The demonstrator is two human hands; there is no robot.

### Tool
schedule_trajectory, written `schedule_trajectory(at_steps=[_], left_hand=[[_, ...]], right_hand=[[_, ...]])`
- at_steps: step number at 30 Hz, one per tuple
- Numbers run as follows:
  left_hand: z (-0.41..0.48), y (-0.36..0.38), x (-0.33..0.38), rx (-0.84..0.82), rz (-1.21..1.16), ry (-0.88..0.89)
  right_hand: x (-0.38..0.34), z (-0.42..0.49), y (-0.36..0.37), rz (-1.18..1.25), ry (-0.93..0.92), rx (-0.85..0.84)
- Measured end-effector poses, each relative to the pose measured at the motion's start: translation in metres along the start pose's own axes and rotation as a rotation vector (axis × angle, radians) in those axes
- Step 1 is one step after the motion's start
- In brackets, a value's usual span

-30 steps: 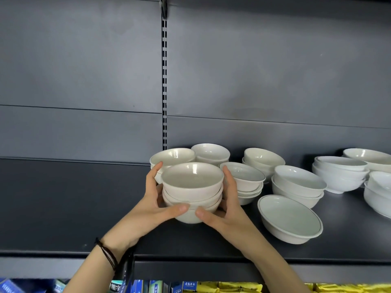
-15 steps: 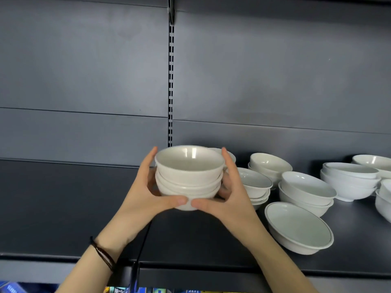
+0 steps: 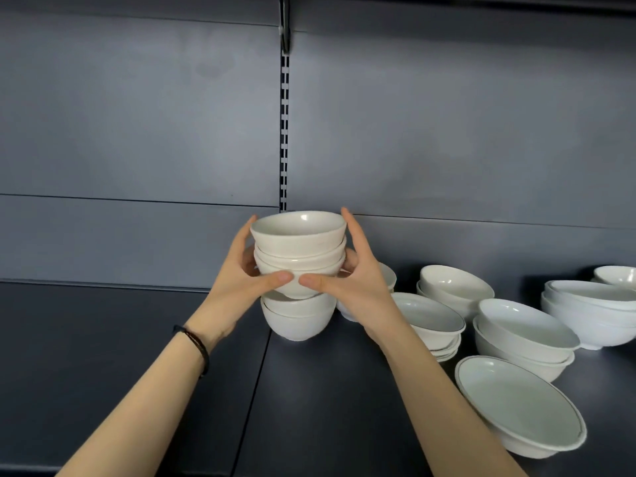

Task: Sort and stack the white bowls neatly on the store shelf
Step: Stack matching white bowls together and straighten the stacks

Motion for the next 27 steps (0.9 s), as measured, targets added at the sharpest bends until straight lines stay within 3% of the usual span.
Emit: schedule_trajectory(at_steps=[21,27], left_hand=[[0.001,-0.009,-0.049,-0.085,0.037,-0.11],[0.0,-0.012,-0.039,-0.077,0.112,-0.071]], right_hand=[[0.043,-0.004,0.011,-0.11,0.102,-0.114],[0.044,-0.01,0.007,-0.102,0.121,-0.088]])
Point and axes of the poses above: each hand's wrist, its own z-axis towards the middle knuckle, its own y-axis out of the palm, x = y × z, the point moved 5 cm from there along z, towards the middle knuckle, and after that the axes turned 5 degrees about x, right-handed, at the moved point
